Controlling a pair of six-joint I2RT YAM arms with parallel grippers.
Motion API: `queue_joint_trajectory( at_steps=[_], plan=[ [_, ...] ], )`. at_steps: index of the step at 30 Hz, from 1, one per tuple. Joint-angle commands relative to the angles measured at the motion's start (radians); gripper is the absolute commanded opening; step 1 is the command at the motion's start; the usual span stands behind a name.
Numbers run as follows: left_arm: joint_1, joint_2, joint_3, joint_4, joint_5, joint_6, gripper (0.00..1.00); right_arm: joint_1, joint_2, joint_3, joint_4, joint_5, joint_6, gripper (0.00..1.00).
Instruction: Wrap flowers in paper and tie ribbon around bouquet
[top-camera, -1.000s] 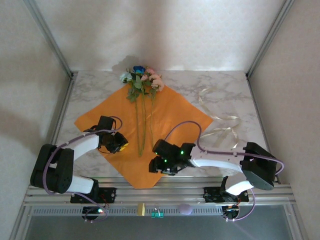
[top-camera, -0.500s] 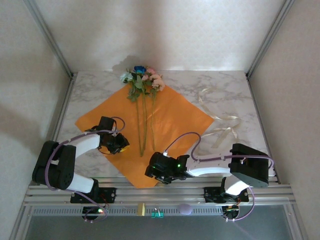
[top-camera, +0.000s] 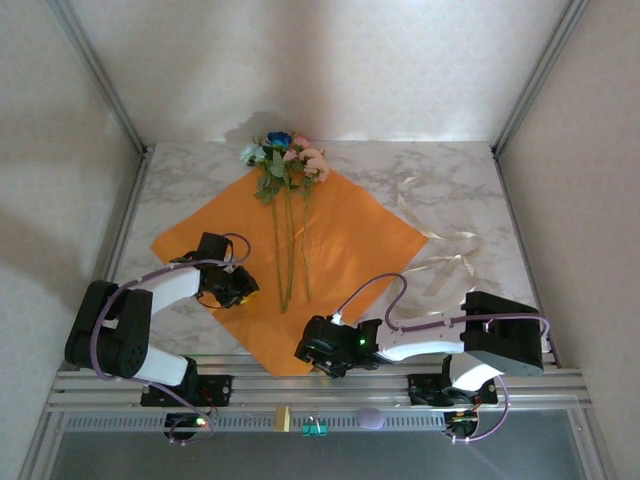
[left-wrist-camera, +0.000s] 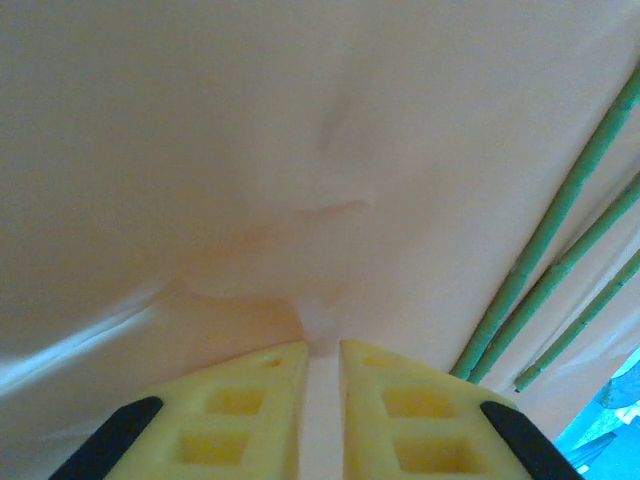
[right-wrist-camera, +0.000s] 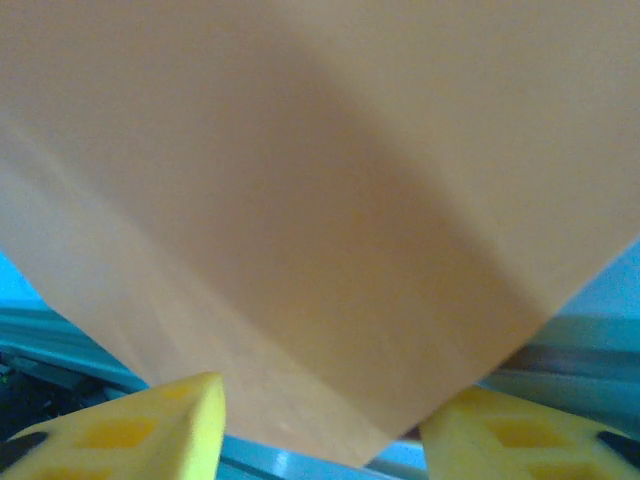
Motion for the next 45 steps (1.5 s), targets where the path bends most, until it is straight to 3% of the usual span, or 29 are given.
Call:
queue_joint_trajectory(
  at_steps=[1,3,8,13,16,21,25,30,36,40,45],
  plan=[
    [0.003,0.011,-0.012,-0.020,0.003,0.027,0.17,0.001,0.027,-0.004,0.063,0.042,0.036,0.50],
    [0.004,0.000,-0.008,-0.024,0.014,0.029,0.16,0.001,0.040,0.014,0.050,0.037,0.035,0.46],
    [-0.005,-0.087,0.022,-0.072,0.057,0.076,0.16,0.005,-0.009,0.036,-0.040,0.057,0.074,0.24],
    [-0.103,-0.103,0.012,0.002,0.162,0.068,0.16,0.002,-0.028,0.029,-0.069,0.039,0.156,0.15],
    [-0.145,-0.086,0.008,0.032,0.184,0.056,0.11,-0.003,-0.031,0.027,-0.071,0.034,0.190,0.09],
    [-0.152,0.005,-0.007,0.023,0.195,0.106,0.07,-0.025,-0.067,0.062,-0.135,0.027,0.202,0.04],
    [-0.152,0.077,0.002,-0.019,0.107,0.180,0.06,-0.053,-0.121,0.086,-0.184,0.036,0.220,0.01],
    [-0.152,0.129,0.039,-0.053,0.007,0.179,0.03,-0.099,-0.187,0.129,-0.256,0.057,0.239,0.00],
    [-0.150,0.106,0.089,-0.078,-0.018,0.151,0.02,-0.165,-0.201,0.199,-0.340,0.052,0.229,0.00],
    [-0.146,0.029,0.158,-0.139,-0.104,0.133,0.13,-0.173,-0.214,0.215,-0.390,0.044,0.264,0.00],
    [-0.117,-0.030,0.174,-0.188,-0.183,0.100,0.15,-0.180,-0.236,0.212,-0.407,0.060,0.309,0.00]
  ],
)
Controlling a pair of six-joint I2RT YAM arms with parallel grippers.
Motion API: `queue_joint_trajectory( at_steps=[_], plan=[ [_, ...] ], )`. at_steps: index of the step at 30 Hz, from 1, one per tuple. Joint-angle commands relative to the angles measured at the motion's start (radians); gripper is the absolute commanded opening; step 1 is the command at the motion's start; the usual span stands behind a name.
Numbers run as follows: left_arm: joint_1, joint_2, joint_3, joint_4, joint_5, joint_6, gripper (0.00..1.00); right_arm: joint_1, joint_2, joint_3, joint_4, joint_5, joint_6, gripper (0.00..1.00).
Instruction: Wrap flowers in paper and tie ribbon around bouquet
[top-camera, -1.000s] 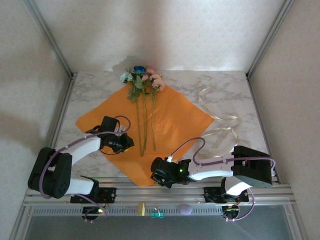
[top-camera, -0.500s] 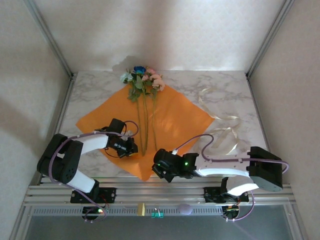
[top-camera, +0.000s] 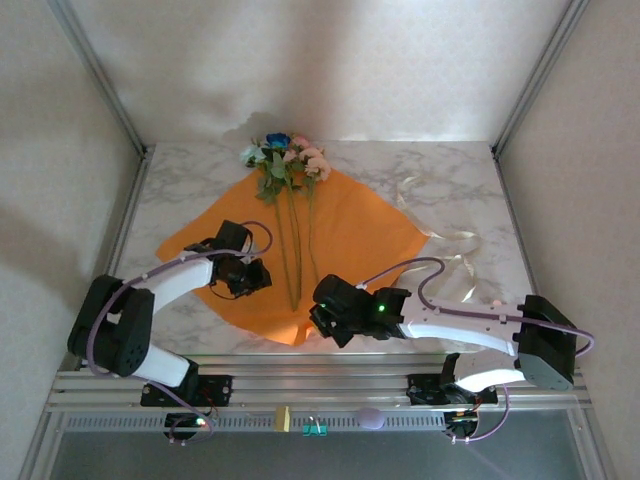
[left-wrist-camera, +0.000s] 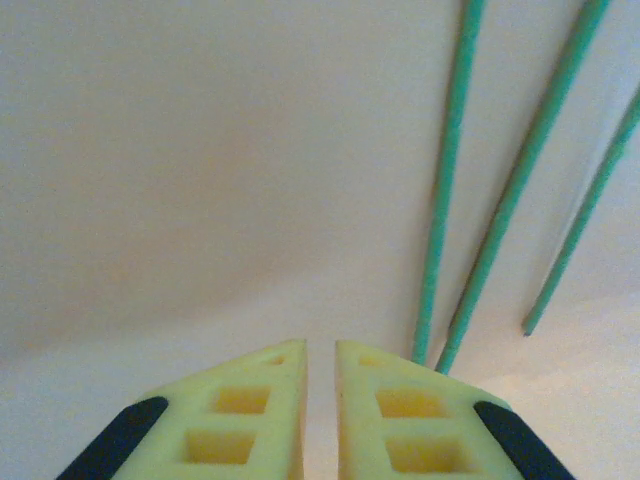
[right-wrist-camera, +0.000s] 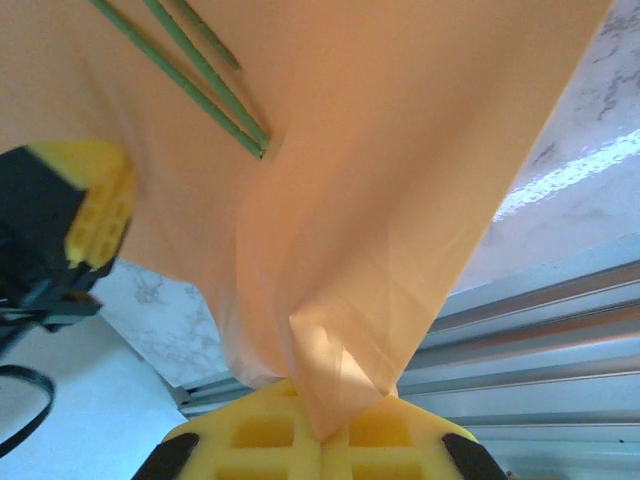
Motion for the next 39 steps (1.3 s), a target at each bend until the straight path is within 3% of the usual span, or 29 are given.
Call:
queue_joint_trajectory(
  at_steps=[1,7,10,15,20,22,25,28,33,37,39],
  plan=[
    [0.029,-0.035,0.009,-0.080,-0.100,-0.026,0.15,-0.011,-0.032,0.022,-0.067,0.030,0.052,0.00],
    [0.045,0.011,-0.070,-0.055,0.046,-0.027,0.10,-0.019,-0.035,0.010,-0.069,0.007,0.087,0.00],
    [0.039,0.044,-0.094,-0.060,0.061,-0.004,0.10,-0.020,-0.043,-0.005,-0.056,0.021,0.125,0.00],
    [0.045,0.076,-0.079,-0.065,-0.030,0.009,0.08,-0.034,-0.074,-0.068,0.009,0.143,0.243,0.00],
    [0.045,0.065,-0.029,-0.066,-0.063,0.007,0.08,-0.110,-0.053,-0.111,0.108,0.218,0.293,0.00],
    [0.045,0.034,-0.001,-0.085,-0.097,0.005,0.12,-0.146,-0.020,-0.107,0.145,0.212,0.299,0.00],
    [0.042,-0.075,0.066,-0.154,-0.226,-0.003,0.28,-0.185,0.038,-0.092,0.200,0.192,0.295,0.00],
    [0.015,-0.107,0.124,-0.271,-0.346,0.002,0.32,-0.222,0.130,-0.056,0.270,0.126,0.269,0.00],
    [-0.017,-0.183,0.066,-0.290,-0.298,-0.052,0.34,-0.238,0.228,0.004,0.296,0.048,0.236,0.00],
    [-0.031,-0.225,0.147,-0.367,-0.375,-0.058,0.39,-0.262,0.259,0.056,0.248,0.033,0.161,0.00],
    [-0.042,-0.245,0.171,-0.374,-0.360,-0.059,0.39,-0.277,0.272,0.079,0.226,0.017,0.123,0.00]
  ],
)
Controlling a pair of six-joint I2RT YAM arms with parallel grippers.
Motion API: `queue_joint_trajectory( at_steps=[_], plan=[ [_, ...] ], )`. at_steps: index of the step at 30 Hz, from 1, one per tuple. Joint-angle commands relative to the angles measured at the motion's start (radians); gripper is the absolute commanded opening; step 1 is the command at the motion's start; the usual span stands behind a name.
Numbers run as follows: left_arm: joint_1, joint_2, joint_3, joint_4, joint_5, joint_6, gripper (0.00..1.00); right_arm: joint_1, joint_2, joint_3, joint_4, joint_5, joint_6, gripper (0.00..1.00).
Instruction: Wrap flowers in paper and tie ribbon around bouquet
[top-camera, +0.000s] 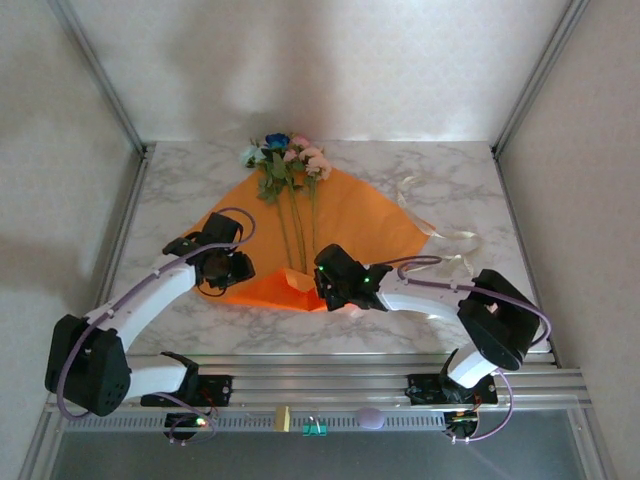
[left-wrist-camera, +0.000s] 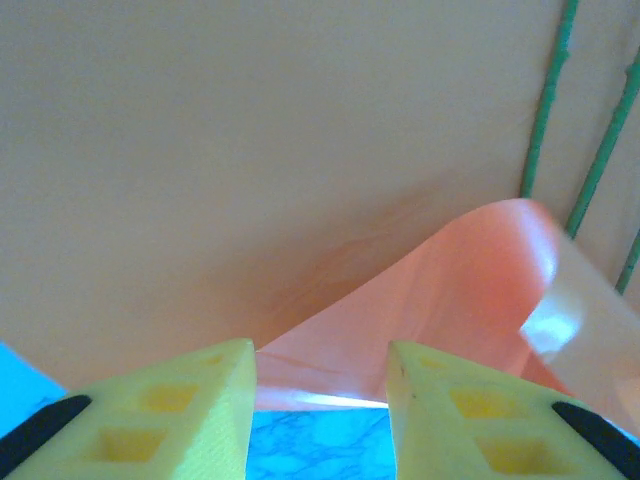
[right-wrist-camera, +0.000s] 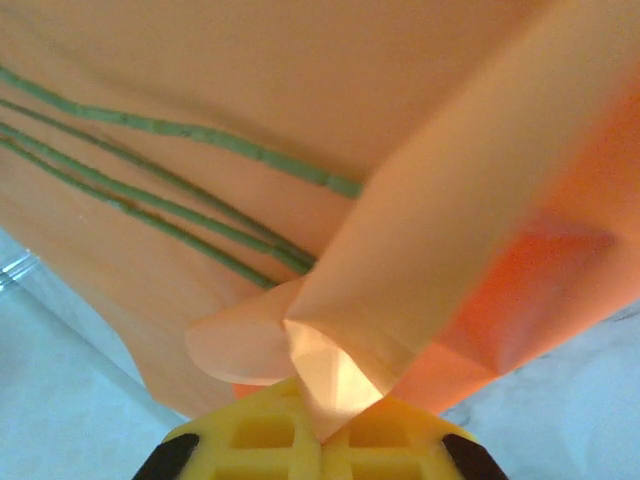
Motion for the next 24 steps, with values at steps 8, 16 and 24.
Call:
queue_joint_trajectory(
  at_steps=[8,16,24],
  plan=[
    [-0.053,-0.022,-0.078,0.186,0.293,-0.150,0.30,-0.107,0.088,0.105,-0.052,-0.156,-0.143,0.00],
    [-0.106,0.064,-0.133,0.304,0.392,-0.210,0.26,-0.128,0.145,0.108,0.003,-0.218,-0.178,0.00],
    [-0.130,0.127,-0.190,0.324,0.340,-0.182,0.24,-0.134,0.186,0.125,0.020,-0.247,-0.210,0.00]
  ],
)
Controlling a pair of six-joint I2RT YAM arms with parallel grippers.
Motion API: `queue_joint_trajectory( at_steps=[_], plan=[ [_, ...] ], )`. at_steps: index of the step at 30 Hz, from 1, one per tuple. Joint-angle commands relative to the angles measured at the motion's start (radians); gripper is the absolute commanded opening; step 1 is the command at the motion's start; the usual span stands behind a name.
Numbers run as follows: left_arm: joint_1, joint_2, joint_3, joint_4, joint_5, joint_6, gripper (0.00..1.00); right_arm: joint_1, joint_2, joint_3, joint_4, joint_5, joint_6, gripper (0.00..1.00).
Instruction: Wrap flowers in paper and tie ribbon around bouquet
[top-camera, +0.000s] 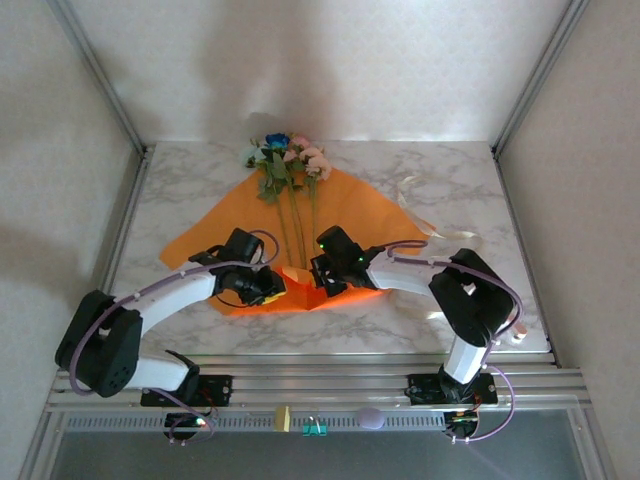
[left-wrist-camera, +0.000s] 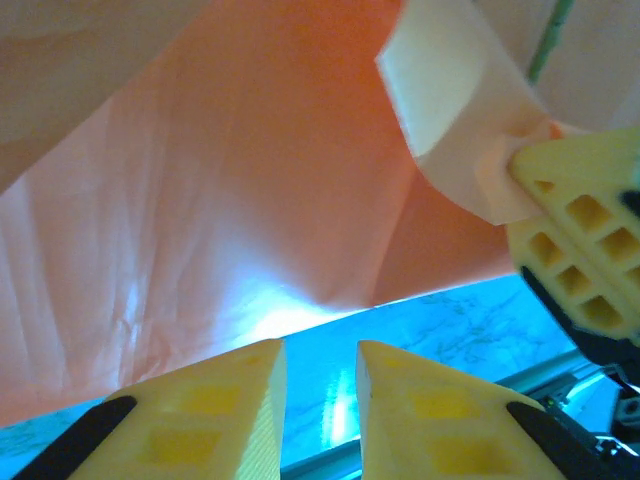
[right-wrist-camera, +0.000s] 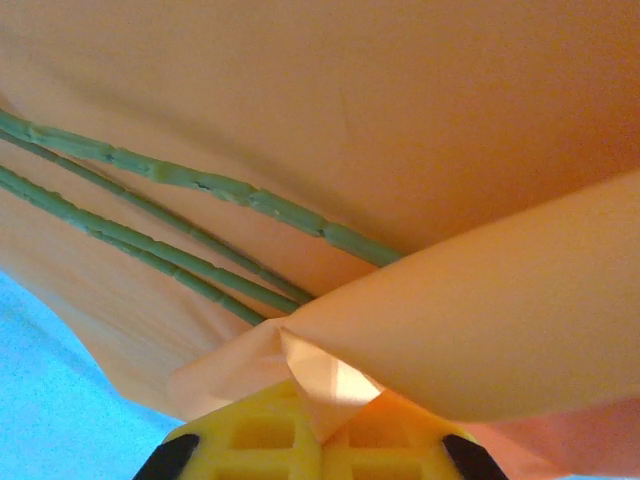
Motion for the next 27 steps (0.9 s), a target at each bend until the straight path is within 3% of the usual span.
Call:
queue_joint_trajectory(
  at_steps=[1,6,11,14,16,18,20,24,27],
  plan=[
    [-0.007,0.006,-0.048,0.016,-0.041,0.010,0.24,-0.007,0.008,0.026,-0.011,-0.017,-0.032,0.00],
    [-0.007,0.044,-0.123,0.062,-0.100,0.030,0.21,-0.010,-0.013,0.017,-0.057,0.005,-0.061,0.01],
    [-0.007,0.056,-0.189,0.054,-0.132,0.040,0.19,-0.041,-0.119,0.000,-0.190,0.067,-0.224,0.43],
    [-0.007,0.044,-0.199,0.045,-0.124,0.039,0.19,-0.011,-0.269,-0.054,-0.300,0.176,-0.336,0.53],
    [-0.007,0.037,-0.199,0.042,-0.121,0.037,0.19,0.041,-0.356,-0.126,-0.301,0.218,-0.346,0.41],
    [-0.007,0.037,-0.197,0.044,-0.110,0.035,0.19,0.105,-0.392,-0.190,-0.247,0.237,-0.335,0.17],
    [-0.006,0.039,-0.193,0.041,-0.107,0.037,0.19,0.145,-0.351,-0.216,-0.134,0.196,-0.346,0.10],
    [-0.006,0.046,-0.185,0.033,-0.110,0.041,0.18,0.184,-0.187,-0.120,-0.090,0.131,-0.414,0.06],
    [-0.007,0.050,-0.181,0.036,-0.109,0.039,0.18,0.172,-0.134,-0.095,-0.060,0.131,-0.427,0.10]
  ],
)
